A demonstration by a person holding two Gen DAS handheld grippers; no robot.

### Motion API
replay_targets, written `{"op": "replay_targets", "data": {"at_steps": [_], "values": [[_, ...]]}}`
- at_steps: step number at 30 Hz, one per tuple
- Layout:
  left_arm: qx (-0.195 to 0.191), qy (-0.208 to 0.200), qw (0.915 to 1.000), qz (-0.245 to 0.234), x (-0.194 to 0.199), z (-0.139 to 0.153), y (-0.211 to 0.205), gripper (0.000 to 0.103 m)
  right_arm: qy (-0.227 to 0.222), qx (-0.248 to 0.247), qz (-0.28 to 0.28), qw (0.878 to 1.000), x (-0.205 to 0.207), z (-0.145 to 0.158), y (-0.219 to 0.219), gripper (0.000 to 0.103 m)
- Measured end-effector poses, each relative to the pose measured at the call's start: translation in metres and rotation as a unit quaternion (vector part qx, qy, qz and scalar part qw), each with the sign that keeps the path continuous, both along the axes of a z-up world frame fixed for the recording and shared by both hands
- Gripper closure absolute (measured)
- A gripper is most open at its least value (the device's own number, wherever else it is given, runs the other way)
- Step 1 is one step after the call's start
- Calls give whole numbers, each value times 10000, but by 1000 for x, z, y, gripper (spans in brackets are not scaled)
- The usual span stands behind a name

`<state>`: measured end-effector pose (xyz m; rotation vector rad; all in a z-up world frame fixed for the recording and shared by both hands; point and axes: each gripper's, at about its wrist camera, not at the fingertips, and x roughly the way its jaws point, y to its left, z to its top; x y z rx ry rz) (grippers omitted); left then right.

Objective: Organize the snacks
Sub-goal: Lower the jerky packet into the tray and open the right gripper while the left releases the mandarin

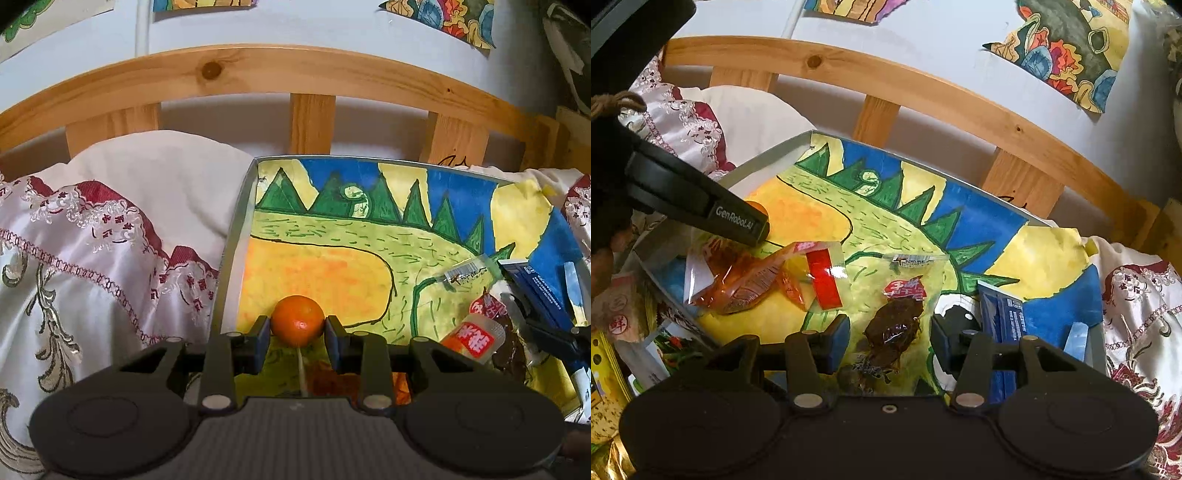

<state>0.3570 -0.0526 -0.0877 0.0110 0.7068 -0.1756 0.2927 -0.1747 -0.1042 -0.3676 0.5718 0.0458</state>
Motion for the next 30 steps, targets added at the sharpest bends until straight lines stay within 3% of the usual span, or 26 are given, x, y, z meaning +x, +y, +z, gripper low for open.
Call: {"op": "replay_targets", "data": {"at_steps": [5, 8, 19, 30], "values": [[-27, 43, 10000, 11, 1, 0, 0, 68, 10, 6, -24, 10000, 1, 0, 0, 52], [-2, 42, 10000, 20, 1, 2, 0, 64, -32, -25, -57, 10000, 0, 1, 0, 44], [-283, -406, 9987, 104, -14, 35, 7, 25, -361, 105, -281, 9989, -8, 22, -5, 23], [-464, -958, 9938, 306, -53, 94, 16, 7, -953, 638, -532, 9920, -42, 77, -18, 8]]}}
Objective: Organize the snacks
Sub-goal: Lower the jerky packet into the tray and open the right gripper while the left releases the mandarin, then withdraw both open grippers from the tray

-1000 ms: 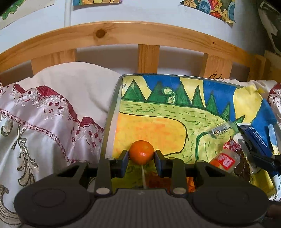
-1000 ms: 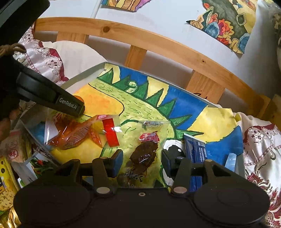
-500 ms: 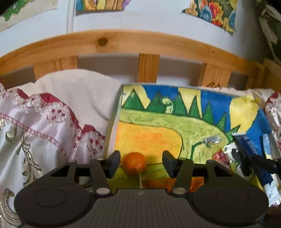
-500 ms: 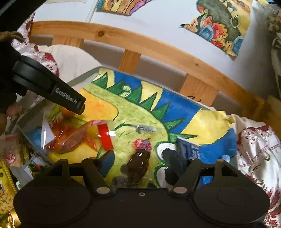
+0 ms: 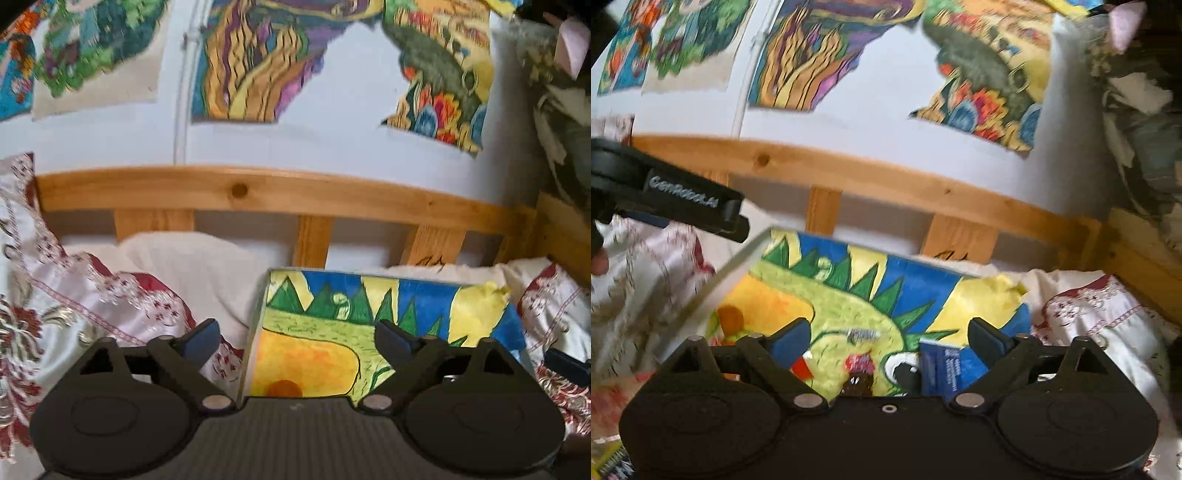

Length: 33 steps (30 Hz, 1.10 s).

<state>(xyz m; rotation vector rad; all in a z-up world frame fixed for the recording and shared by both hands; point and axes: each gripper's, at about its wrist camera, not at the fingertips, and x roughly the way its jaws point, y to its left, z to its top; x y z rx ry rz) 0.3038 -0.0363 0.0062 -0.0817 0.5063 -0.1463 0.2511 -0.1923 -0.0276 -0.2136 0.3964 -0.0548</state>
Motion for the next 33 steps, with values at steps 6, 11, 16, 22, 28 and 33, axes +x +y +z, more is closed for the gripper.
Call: {"op": "replay_targets", "data": {"at_steps": [6, 11, 16, 22, 28, 33], "values": [[4, -143, 9998, 146, -35, 15, 2, 2, -360, 146, -28, 9992, -27, 28, -8, 4], [190, -407, 9987, 246, -64, 23, 2, 2, -590, 266, 25, 9979, -52, 45, -13, 2], [275, -450, 9981, 330, -92, 31, 5, 1, -708, 229, 133, 9971, -78, 53, -13, 1], [262, -207, 9982, 490, -125, 27, 17, 1, -599, 306, 308, 9973, -110, 49, -10, 1], [255, -122, 9974, 666, -154, 27, 28, 1, -436, 428, 514, 9968, -139, 41, -8, 1], [235, 48, 9969, 754, -174, 22, 32, 1, -282, 517, 479, 9971, -157, 37, -10, 1]]}}
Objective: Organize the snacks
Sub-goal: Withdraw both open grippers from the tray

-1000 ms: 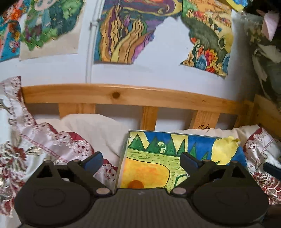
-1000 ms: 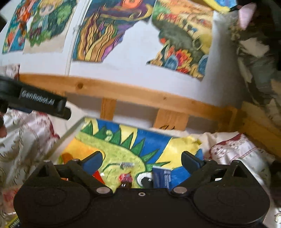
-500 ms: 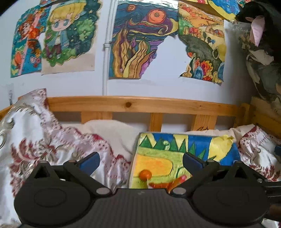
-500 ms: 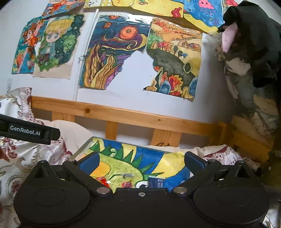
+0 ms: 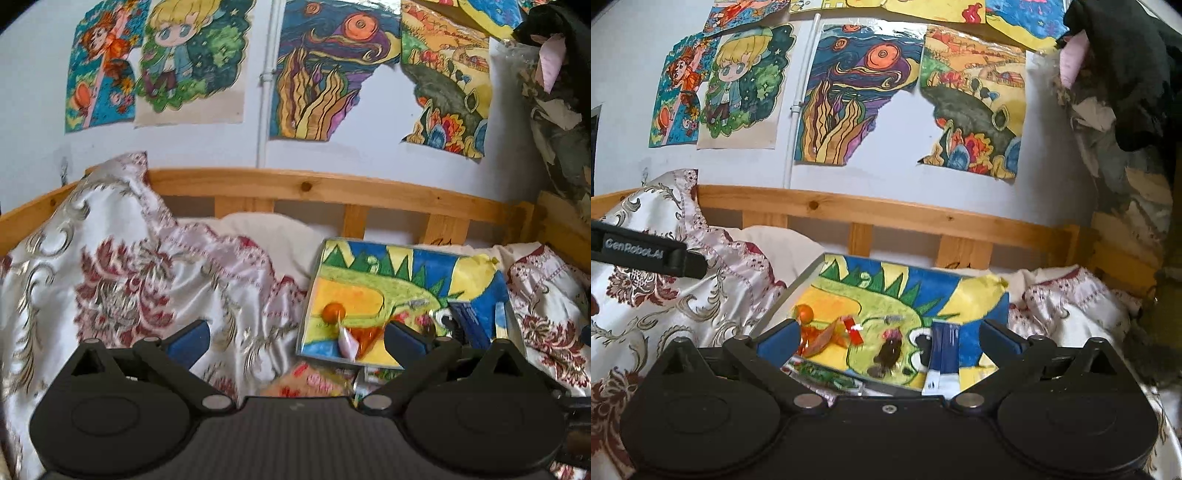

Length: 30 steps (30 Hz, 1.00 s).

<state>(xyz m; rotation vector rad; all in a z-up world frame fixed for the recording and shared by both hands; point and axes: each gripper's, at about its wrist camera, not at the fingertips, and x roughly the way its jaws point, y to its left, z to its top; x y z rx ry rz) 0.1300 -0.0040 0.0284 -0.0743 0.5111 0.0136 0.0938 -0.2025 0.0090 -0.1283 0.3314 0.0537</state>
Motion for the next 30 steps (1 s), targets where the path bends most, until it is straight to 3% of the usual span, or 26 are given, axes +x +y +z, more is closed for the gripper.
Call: {"op": "replay_targets", "data": {"at_steps": [9, 21, 30], "values": [[-38, 350, 9992, 203, -29, -9, 6, 1, 229, 114, -59, 9997, -29, -6, -4, 1], [489, 887, 9946, 243, -72, -26, -9, 1, 789, 414, -99, 9960, -59, -19, -4, 1], [522, 1268, 9892, 516, -82, -31, -1, 1, 975, 453, -98, 9942, -71, -24, 1, 1]]}}
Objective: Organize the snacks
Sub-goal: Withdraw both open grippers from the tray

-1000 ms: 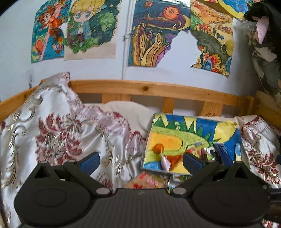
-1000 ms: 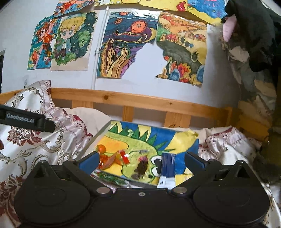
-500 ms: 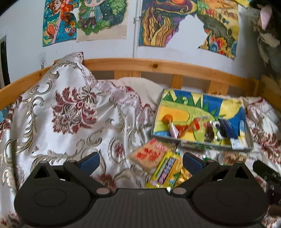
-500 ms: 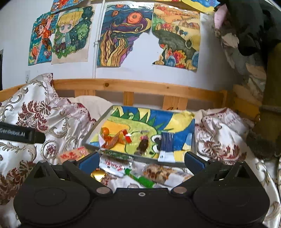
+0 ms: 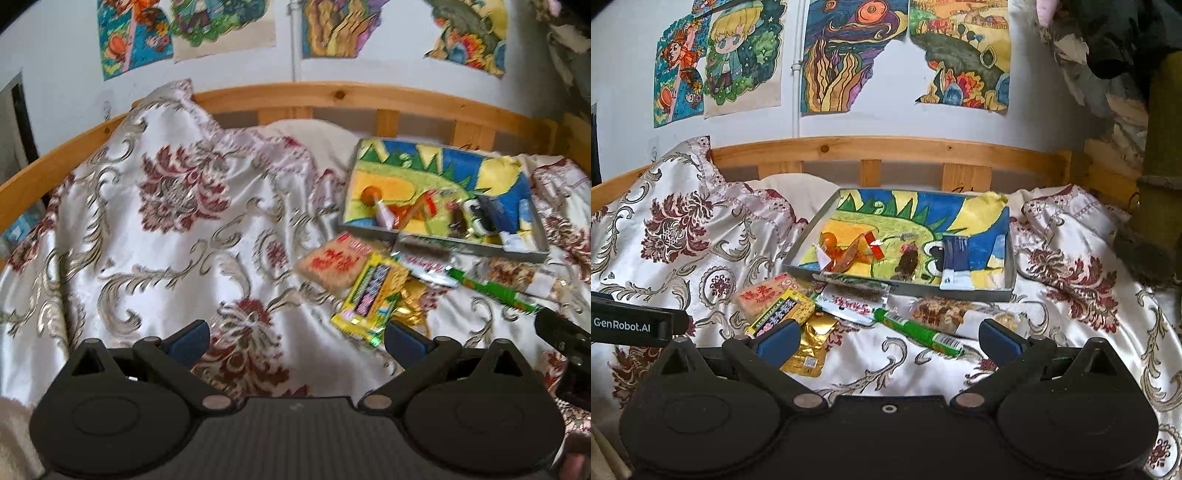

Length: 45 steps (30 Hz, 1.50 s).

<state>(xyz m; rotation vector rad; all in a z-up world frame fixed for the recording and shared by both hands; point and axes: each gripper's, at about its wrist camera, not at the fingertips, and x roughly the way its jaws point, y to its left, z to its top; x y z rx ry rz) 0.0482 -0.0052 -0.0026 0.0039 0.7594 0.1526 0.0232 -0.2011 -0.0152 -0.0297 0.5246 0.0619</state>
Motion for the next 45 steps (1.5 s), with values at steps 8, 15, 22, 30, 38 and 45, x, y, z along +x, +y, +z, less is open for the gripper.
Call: {"op": "replay_targets", "data": {"at_steps": [8, 15, 22, 30, 38, 45], "values": [[-401, 663, 9969, -138, 15, -3, 13, 1, 369, 10, 117, 9992, 4, -9, 6, 1], [-455, 988, 9935, -347, 35, -5, 21, 1, 677, 13, 209, 9975, 9, -16, 9, 1], [-337, 1215, 9906, -522, 53, -14, 21, 1, 798, -20, 209, 9966, 13, -19, 11, 1], [-168, 1323, 9883, -736, 66, -18, 18, 1, 1018, -32, 207, 9946, 21, -22, 12, 1], [-273, 1816, 9769, -1093, 97, -31, 21, 1, 1246, -97, 315, 9917, 32, -27, 16, 1], [-355, 1951, 9728, -1193, 115, -40, 22, 1, 1277, -190, 391, 9909, 45, -19, 16, 1]]}}
